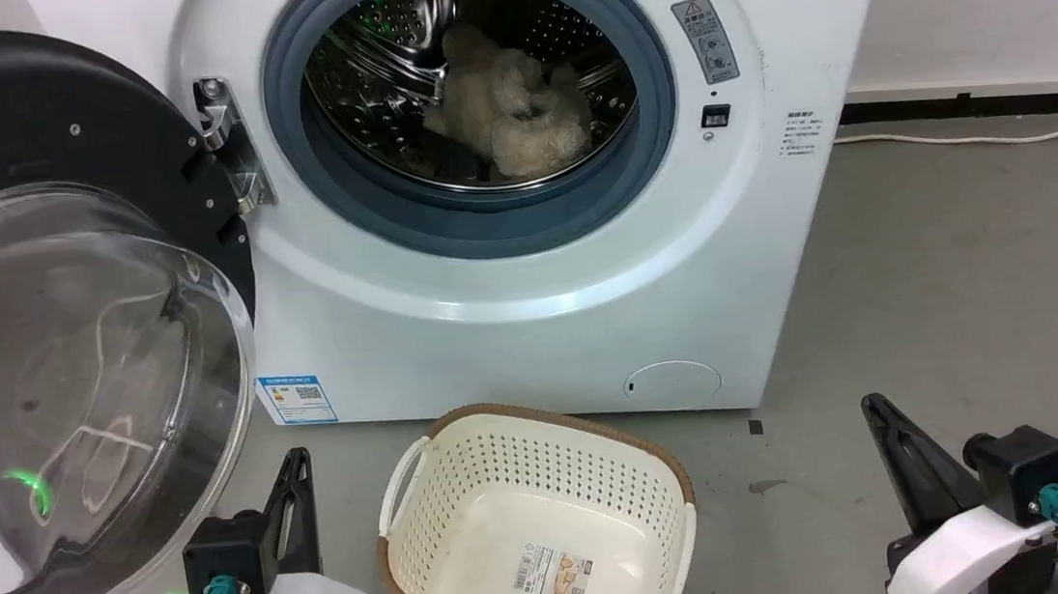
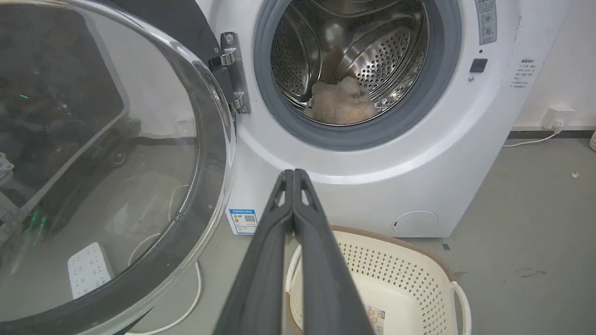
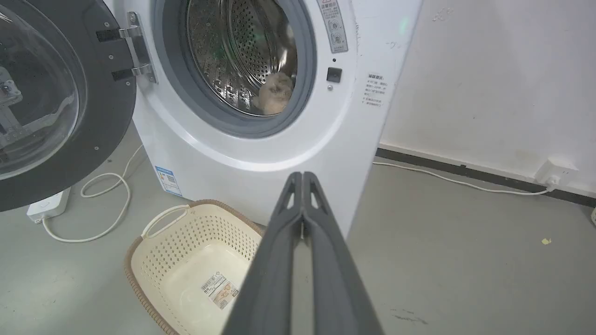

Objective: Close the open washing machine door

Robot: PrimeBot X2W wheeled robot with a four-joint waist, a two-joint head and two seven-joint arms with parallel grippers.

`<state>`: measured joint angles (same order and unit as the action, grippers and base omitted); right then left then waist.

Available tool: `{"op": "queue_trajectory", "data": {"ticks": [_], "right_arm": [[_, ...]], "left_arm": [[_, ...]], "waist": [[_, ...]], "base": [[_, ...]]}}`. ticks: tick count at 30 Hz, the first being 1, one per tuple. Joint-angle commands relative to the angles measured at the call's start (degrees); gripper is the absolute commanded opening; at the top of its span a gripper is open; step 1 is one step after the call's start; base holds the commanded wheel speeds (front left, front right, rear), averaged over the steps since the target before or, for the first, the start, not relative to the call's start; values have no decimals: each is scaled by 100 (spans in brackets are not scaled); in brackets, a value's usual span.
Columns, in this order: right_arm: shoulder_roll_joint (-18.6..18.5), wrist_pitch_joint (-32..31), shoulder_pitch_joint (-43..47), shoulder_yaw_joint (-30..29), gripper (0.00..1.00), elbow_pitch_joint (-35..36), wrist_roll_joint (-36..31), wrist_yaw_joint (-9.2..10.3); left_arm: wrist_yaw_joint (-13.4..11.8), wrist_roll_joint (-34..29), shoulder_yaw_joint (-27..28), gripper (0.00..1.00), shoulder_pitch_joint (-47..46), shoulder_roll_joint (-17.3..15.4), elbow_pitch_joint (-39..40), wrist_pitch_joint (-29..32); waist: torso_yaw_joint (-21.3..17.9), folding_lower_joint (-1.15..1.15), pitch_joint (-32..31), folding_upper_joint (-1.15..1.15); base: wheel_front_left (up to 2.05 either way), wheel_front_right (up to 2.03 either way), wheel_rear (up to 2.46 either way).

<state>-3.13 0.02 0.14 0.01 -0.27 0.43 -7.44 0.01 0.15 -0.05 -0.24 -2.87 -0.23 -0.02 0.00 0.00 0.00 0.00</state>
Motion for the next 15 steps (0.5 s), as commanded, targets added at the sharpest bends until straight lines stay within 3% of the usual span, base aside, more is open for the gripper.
{"op": "queue_trajectory", "data": {"ticks": [1,15], "right_arm": [[25,-2,-14,-1,0,27,-43,-5],[25,-2,-14,-1,0,27,-43,-5]], "left_arm": [[-1,-15,5,0,24,0,23,2],[-1,-15,5,0,24,0,23,2]], "waist": [[0,0,0,0],[0,0,0,0]], "base": [[0,0,0],[0,0,0]]}}
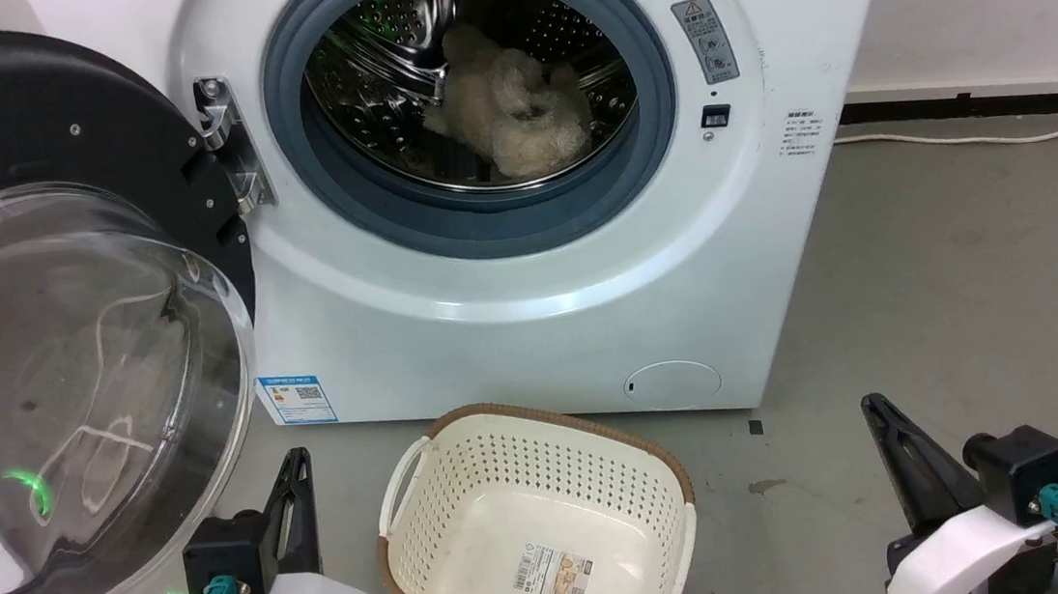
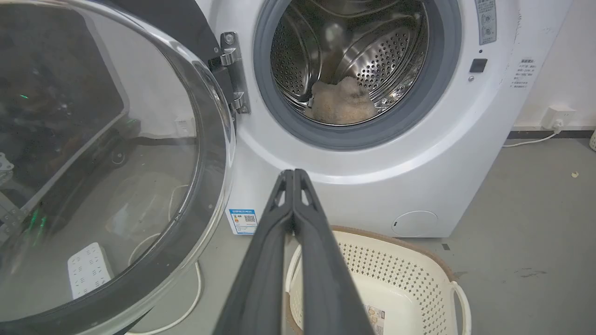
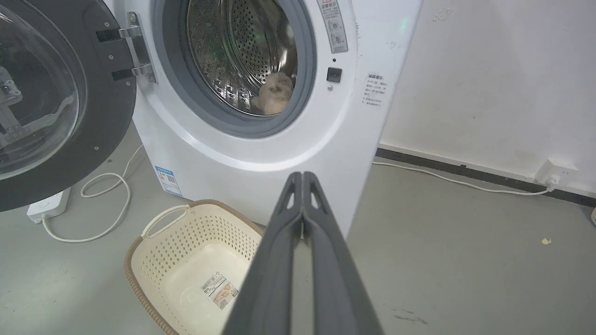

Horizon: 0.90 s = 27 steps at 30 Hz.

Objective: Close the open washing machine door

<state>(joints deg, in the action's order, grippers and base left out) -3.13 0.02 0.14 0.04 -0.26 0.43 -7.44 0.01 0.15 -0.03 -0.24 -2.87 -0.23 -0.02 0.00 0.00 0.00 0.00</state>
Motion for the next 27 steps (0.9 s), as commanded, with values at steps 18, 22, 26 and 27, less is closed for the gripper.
{"op": "queue_trajectory", "data": {"ticks": [18,22,26,27], "right_arm": [[0,59,11,-19,100,-24,104,0],[1,108,27,-32,100,-45,150,0],[1,152,47,-43,100,-69,132,0],[2,164,51,-40,100,-75,126,-1]], "left_arm": [[13,4,-38,100,-9,0,-23,-61],[24,9,-59,100,-8,-3,-36,-109],[35,13,-82,100,-3,-7,-39,-157],[38,14,-88,100,-2,-9,-40,-169]], "waist": [[6,0,1,0],[34,0,-9,0],[91,0,-23,0],[111,0,-27,0]], "base": [[0,0,0],[0,0,0],[0,0,0],[0,0,0]]}}
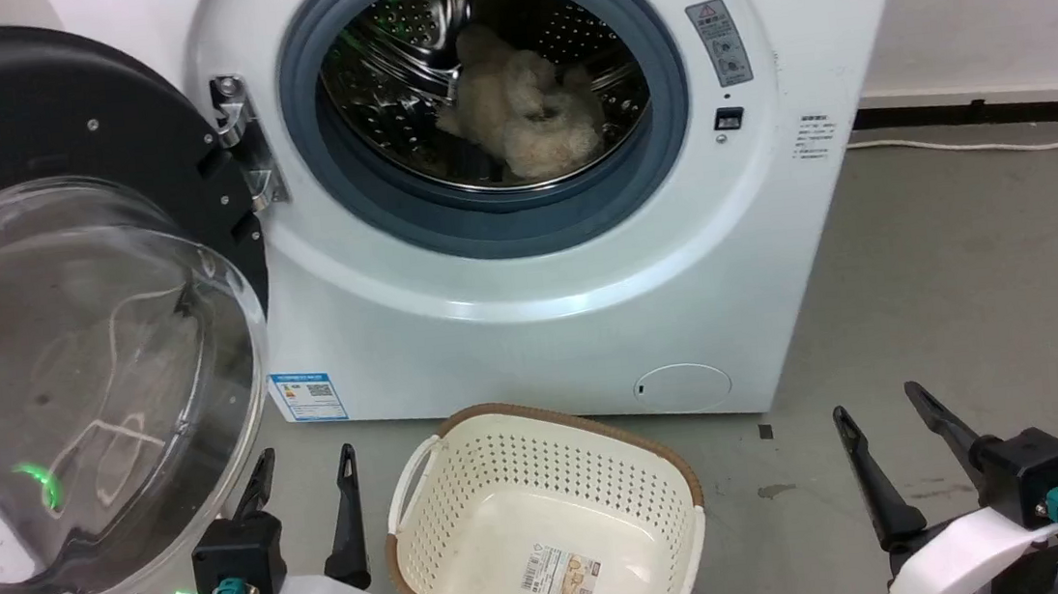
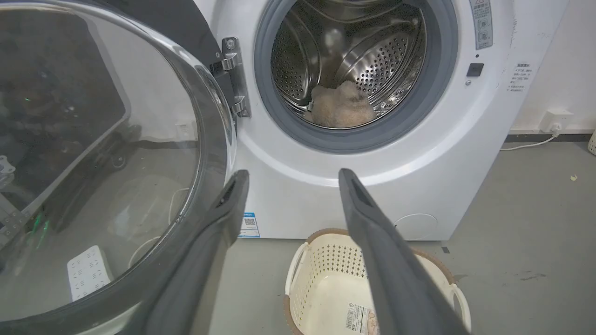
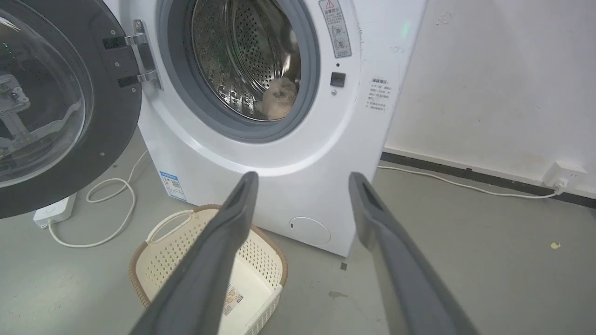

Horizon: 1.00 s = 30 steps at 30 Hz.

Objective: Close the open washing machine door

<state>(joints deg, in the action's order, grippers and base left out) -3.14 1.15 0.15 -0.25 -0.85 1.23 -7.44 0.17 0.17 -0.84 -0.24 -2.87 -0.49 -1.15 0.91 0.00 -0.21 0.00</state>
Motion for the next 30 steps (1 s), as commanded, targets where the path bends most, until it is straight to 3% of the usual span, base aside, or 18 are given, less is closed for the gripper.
{"op": "queue_trajectory", "data": {"ticks": [1,14,30], "right_arm": [[3,62,54,-12,100,-20,44,-1],[5,206,108,18,100,-95,73,-1],[-114,470,-254,556,100,-485,152,-2]], "left_arm": [[25,12,-13,100,0,-10,-15,-68],[66,15,-92,100,46,-54,-18,-211],[-85,37,-99,100,275,-40,276,-475]], "waist": [[43,0,-10,0],[497,0,-68,0],[1085,0,13,0]], "base": [[0,0,0],[0,0,0],[-6,-6,-6]]}}
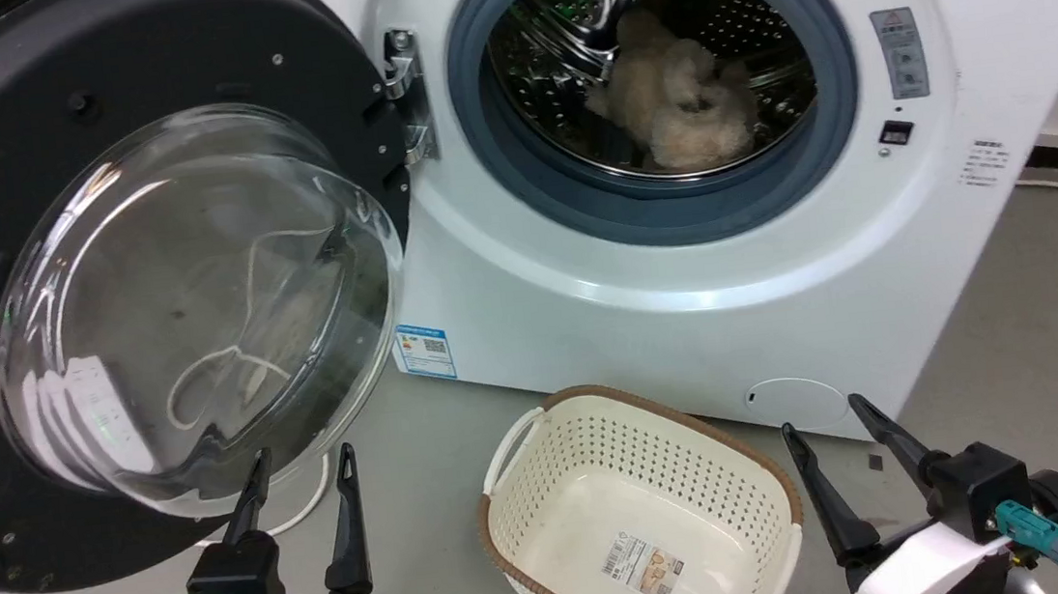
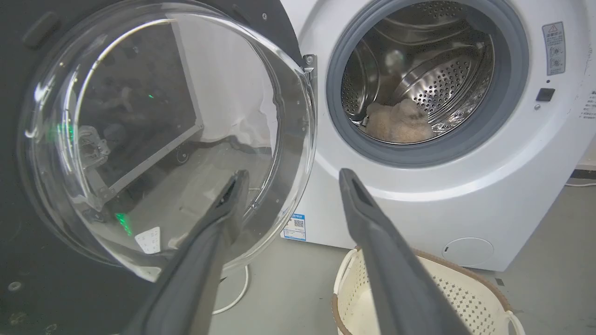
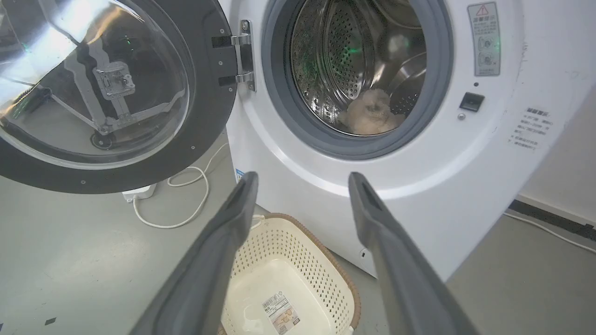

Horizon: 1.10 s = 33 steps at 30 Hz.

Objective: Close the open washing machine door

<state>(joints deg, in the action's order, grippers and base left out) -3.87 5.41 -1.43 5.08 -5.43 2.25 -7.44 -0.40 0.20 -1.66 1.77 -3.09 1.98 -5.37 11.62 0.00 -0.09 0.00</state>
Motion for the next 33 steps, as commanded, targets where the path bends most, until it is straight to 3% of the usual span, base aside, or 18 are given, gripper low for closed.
{"op": "queue_trajectory", "data": {"ticks": [1,33], "right_arm": [[-46,56,-102,36,100,-44,60,-2],[-200,468,-201,523,100,-344,289,-3]], "left_arm": [[-27,32,-22,100,76,-19,34,-65],[-197,101,-73,100,296,-33,203,-472]], "waist": [[37,0,0,0],[872,0,32,0]], "base": [[-8,-8,-8],[0,0,0]]}}
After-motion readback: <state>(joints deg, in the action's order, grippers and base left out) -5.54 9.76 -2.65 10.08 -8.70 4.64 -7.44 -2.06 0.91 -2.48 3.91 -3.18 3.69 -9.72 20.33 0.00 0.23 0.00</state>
